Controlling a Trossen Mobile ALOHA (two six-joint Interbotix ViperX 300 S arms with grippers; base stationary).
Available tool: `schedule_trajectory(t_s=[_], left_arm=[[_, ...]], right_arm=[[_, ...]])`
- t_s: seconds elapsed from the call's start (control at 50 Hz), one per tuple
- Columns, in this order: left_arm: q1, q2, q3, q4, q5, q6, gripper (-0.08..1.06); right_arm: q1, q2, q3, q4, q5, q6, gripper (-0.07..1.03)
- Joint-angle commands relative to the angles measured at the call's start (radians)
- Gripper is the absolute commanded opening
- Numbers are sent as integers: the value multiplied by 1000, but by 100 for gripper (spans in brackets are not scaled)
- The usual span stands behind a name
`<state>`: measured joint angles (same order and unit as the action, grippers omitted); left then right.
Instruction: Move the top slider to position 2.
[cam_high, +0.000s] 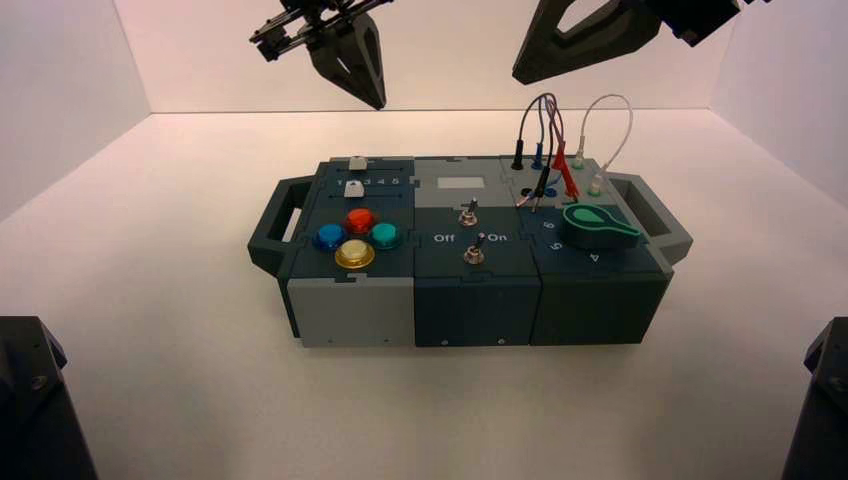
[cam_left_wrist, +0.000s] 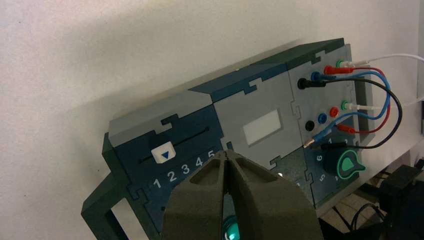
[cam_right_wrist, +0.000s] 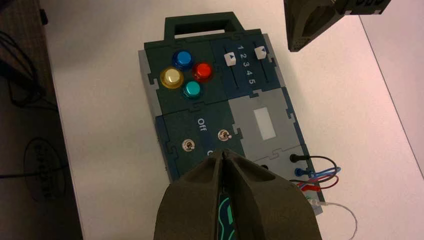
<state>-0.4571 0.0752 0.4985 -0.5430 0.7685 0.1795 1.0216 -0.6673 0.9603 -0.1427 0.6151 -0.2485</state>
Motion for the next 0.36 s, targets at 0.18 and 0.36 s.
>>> schedule_trajectory(t_s=[0.18,0.36], left_arm=[[5,-35,-17,-2,-3,18,-3],[5,-35,-15,-2,-2,23,-3]], right_arm=[[6,-3,-23,2,-17,2,-2],[6,-5,-23,3,-17,5,-2]])
